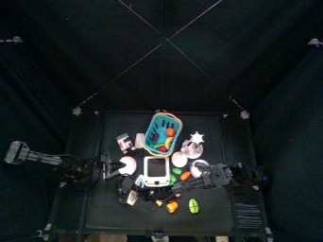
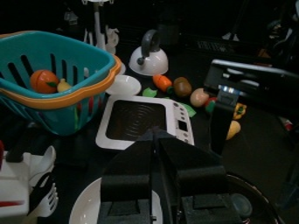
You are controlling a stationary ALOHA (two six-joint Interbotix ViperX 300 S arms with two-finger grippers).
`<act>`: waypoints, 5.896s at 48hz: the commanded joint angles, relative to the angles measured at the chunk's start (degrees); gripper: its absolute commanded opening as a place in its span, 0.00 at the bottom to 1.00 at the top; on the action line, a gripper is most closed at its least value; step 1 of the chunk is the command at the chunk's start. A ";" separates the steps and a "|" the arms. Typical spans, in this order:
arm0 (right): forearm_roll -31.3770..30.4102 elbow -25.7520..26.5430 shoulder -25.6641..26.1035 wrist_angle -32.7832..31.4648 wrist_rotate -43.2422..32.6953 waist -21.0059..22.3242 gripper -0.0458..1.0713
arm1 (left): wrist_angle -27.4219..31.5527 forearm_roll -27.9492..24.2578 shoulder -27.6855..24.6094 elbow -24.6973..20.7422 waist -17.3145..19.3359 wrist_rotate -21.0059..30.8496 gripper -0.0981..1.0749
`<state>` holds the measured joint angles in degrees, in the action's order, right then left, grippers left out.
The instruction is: Grab red knife
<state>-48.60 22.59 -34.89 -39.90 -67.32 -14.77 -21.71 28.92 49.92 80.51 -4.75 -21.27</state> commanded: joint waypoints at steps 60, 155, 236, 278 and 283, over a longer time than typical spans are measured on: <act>-3.43 -7.47 16.00 3.52 -0.26 10.02 0.92 | -5.89 -6.42 9.49 -2.20 17.14 -1.23 0.74; -3.96 12.39 -2.02 3.08 0.18 18.98 0.74 | -12.04 0.09 9.49 2.20 30.85 -0.70 0.74; -12.57 15.12 5.27 -10.81 0.26 10.28 0.32 | -12.04 0.09 9.49 2.37 30.59 -0.79 0.74; -16.52 8.09 12.92 -15.73 0.18 6.42 0.32 | -12.04 0.00 9.49 2.55 30.59 -0.79 0.74; -16.70 6.42 14.59 -15.82 0.18 5.54 0.32 | -11.16 0.00 9.49 2.46 30.50 -0.88 0.74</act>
<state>-64.69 29.44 -25.31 -55.72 -67.15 -8.44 -33.31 29.09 59.59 83.76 25.93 -22.06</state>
